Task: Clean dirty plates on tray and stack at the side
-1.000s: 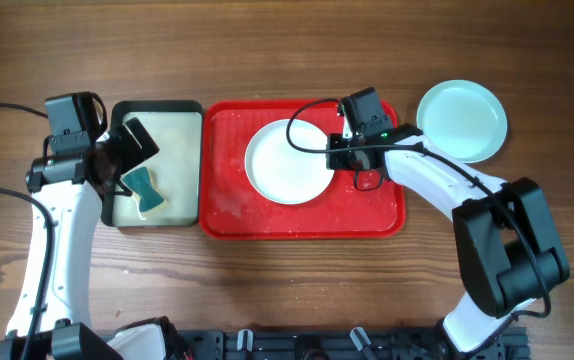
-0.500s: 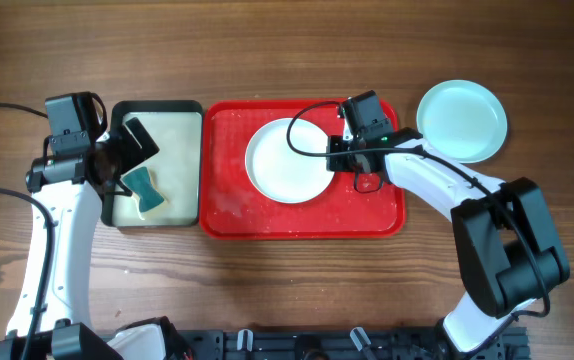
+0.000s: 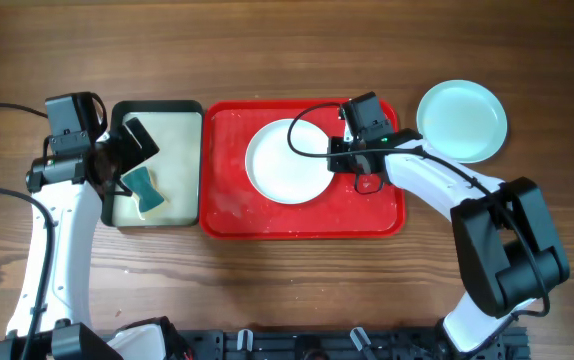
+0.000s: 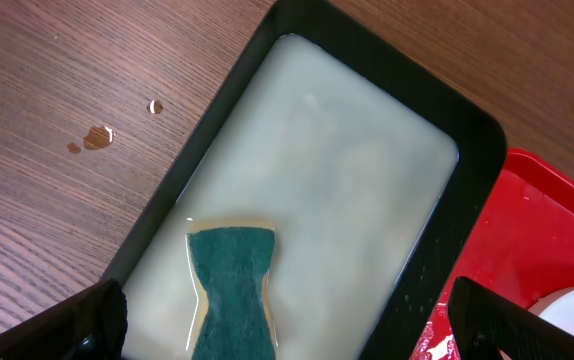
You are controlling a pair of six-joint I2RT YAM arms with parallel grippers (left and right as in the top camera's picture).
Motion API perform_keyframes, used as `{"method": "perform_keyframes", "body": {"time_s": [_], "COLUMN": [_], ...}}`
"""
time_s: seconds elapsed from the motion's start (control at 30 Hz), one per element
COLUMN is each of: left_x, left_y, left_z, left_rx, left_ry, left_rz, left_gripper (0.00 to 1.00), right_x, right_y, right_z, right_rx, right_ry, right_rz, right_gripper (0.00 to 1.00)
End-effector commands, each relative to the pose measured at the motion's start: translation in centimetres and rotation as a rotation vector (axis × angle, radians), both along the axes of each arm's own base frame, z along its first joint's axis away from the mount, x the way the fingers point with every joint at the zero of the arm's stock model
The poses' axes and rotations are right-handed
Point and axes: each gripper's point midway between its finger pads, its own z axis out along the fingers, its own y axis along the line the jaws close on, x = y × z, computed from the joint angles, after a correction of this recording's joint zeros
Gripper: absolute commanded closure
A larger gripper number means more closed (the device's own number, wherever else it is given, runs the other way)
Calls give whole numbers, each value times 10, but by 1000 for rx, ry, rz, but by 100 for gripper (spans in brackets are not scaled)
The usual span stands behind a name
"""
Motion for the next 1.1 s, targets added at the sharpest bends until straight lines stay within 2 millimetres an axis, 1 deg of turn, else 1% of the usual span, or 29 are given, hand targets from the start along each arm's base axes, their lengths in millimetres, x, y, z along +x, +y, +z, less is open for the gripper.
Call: {"method": "perform_keyframes", "body": {"time_s": [0.0, 0.23, 0.43, 0.57, 0.63, 0.8, 0.9, 0.93, 1.07], "left_x": [4, 4, 4, 4, 4, 4, 4, 4, 4], "left_y": [-2, -2, -2, -2, -2, -2, -2, -2, -2], "left_z": [4, 4, 4, 4, 4, 4, 4, 4, 4], "left_rx": [-5, -5, -5, -5, -5, -5, -5, -5, -5], "left_ry": [-13, -13, -14, -13, -14, -13, -14, -14, -14], "left_rz": [-6, -6, -6, -6, -6, -6, -6, -6, -6], "left_gripper": [0, 0, 0, 0, 0, 0, 0, 0, 0], "right_x": [-3, -3, -4, -6, -6, -8, -9, -8, -7], "right_y": [-3, -3, -3, 1, 1, 0, 2, 2, 4], "right_z": [-8, -8, -9, -9, -9, -18, -19, -19, -17], "right_rx": [-21, -22, -23, -4, -5, -4, 4, 5, 12], "right_ry": [11, 14, 18, 25, 27, 52, 57, 54, 50], "right_rz": [-7, -6, -6, 4, 4, -15, -13, -12, -13], "right_gripper": [78, 74, 74, 75, 78, 80, 94, 96, 96]}}
